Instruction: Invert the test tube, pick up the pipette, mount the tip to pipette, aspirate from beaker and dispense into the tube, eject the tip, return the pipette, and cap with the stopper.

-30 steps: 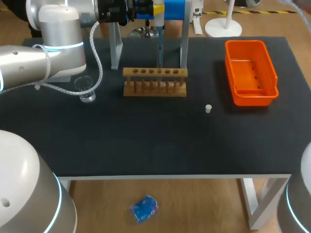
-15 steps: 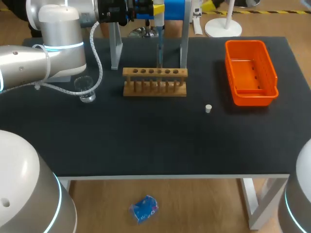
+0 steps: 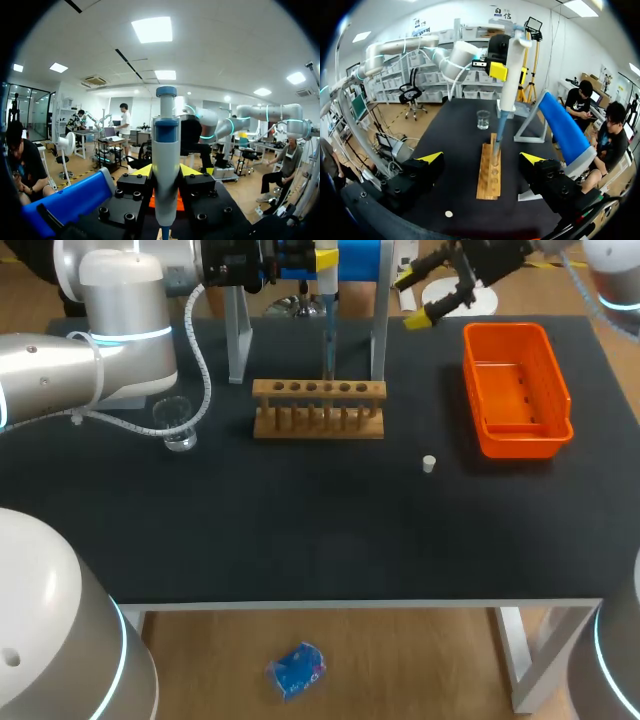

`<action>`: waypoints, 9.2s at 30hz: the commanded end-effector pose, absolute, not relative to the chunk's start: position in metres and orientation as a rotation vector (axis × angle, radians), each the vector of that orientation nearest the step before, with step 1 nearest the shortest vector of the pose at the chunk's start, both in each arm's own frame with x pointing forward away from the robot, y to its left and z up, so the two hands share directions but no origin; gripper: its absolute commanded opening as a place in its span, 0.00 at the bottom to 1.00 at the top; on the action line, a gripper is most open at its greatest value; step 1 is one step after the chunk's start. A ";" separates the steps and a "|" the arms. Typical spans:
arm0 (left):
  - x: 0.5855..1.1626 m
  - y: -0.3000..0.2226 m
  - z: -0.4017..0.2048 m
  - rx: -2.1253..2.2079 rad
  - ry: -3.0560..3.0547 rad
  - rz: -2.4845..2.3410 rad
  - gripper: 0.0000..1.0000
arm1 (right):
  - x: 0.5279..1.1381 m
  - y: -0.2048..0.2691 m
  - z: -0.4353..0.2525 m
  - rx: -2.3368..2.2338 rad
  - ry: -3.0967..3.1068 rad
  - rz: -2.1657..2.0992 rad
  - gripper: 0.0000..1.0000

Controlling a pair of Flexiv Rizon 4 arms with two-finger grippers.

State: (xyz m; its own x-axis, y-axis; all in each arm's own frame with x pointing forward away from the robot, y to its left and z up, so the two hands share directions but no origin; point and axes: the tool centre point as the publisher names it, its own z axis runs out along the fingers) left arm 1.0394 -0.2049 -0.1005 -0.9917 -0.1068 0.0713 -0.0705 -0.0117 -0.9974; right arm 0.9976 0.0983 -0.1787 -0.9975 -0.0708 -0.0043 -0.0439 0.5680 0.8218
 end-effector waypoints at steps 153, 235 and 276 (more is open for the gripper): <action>1.001 -0.226 0.037 -0.081 2.200 -2.052 0.00 | 0.987 0.097 -0.224 0.000 -2.710 -1.503 1.00; 0.862 -0.258 -0.074 -0.161 2.162 -2.144 0.00 | 0.837 0.079 -0.158 0.185 -2.163 -2.137 1.00; 0.862 -0.262 -0.104 -0.207 2.174 -2.121 0.00 | 0.859 0.159 -0.143 0.213 -2.126 -2.075 1.00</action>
State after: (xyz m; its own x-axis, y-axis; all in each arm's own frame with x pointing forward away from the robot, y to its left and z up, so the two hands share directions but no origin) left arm 0.8620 -0.2609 -0.1022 -0.9869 -0.1590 0.0268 -0.0317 0.0285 -0.9991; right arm 0.8578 0.1554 -0.1420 -0.9769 -0.2132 0.0155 0.0102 0.0256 0.9996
